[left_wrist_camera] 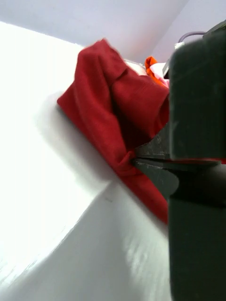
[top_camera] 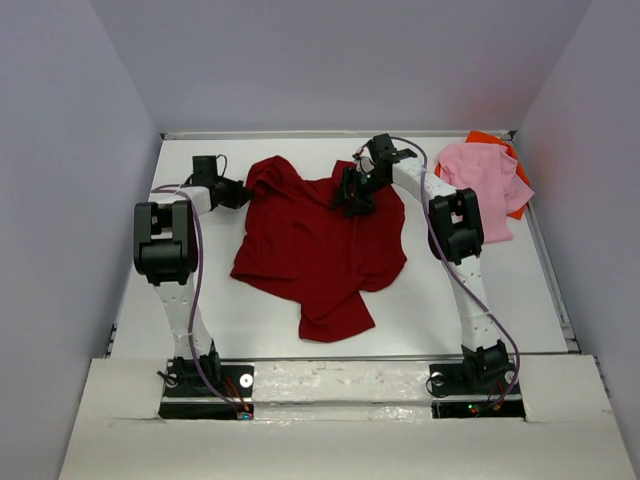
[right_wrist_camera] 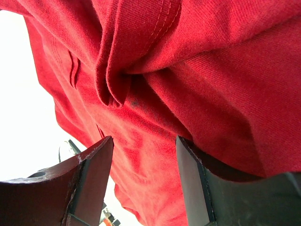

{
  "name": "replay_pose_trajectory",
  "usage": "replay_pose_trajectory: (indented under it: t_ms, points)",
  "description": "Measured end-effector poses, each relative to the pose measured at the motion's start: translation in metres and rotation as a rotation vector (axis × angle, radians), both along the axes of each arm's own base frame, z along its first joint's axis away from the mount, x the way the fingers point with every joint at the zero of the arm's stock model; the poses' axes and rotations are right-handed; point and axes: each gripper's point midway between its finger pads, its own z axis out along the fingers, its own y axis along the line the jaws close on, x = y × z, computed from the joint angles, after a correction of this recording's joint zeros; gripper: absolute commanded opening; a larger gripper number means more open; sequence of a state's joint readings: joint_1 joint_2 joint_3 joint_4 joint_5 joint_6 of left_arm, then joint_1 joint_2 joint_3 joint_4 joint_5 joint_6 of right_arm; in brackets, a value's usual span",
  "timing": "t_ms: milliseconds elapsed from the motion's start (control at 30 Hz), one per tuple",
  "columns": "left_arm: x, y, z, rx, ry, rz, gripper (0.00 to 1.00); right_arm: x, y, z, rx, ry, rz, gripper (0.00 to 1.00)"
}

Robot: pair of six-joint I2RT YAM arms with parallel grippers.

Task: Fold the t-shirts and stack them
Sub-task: Flatten out the tshirt

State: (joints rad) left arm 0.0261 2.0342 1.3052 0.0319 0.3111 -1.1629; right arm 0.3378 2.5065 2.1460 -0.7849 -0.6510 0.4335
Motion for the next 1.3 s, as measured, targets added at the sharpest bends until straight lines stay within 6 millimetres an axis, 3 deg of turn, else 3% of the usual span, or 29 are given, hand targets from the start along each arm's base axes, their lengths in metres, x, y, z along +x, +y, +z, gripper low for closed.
replay_pose_trajectory:
  t_ms: [133,200,567,733,967,1033,1133,1233,1300]
  points:
    - [0.005,-0.005,-0.019,-0.028,0.032,-0.019,0.06,0.001,-0.001,0.0,0.0,0.0,-0.002,0.62]
    - [0.009,-0.007,-0.018,-0.036,0.023,-0.029,0.0,0.002,-0.003,0.0,0.001,0.0,-0.005,0.62]
    - [0.007,-0.002,-0.014,-0.008,0.019,-0.04,0.0,0.003,-0.005,0.0,0.0,0.001,-0.01,0.61]
    - [-0.001,0.03,0.015,0.054,0.012,0.01,0.0,0.002,-0.008,-0.001,-0.001,0.002,-0.014,0.61]
    - [-0.008,0.109,0.091,0.175,-0.09,0.166,0.0,0.001,-0.019,-0.002,-0.003,0.008,-0.035,0.6]
    - [-0.001,0.121,0.105,0.202,-0.115,0.185,0.0,0.0,-0.021,-0.002,-0.005,0.006,-0.039,0.6]
    - [0.01,0.127,0.11,0.219,-0.128,0.188,0.0,-0.003,-0.026,-0.002,-0.015,0.002,-0.047,0.59]
    - [0.023,0.131,0.1,0.218,-0.116,0.181,0.0,-0.01,-0.03,-0.003,-0.026,-0.001,-0.054,0.59]
    - [0.046,0.135,0.092,0.218,-0.123,0.169,0.0,-0.018,-0.034,-0.003,-0.031,-0.002,-0.058,0.59]
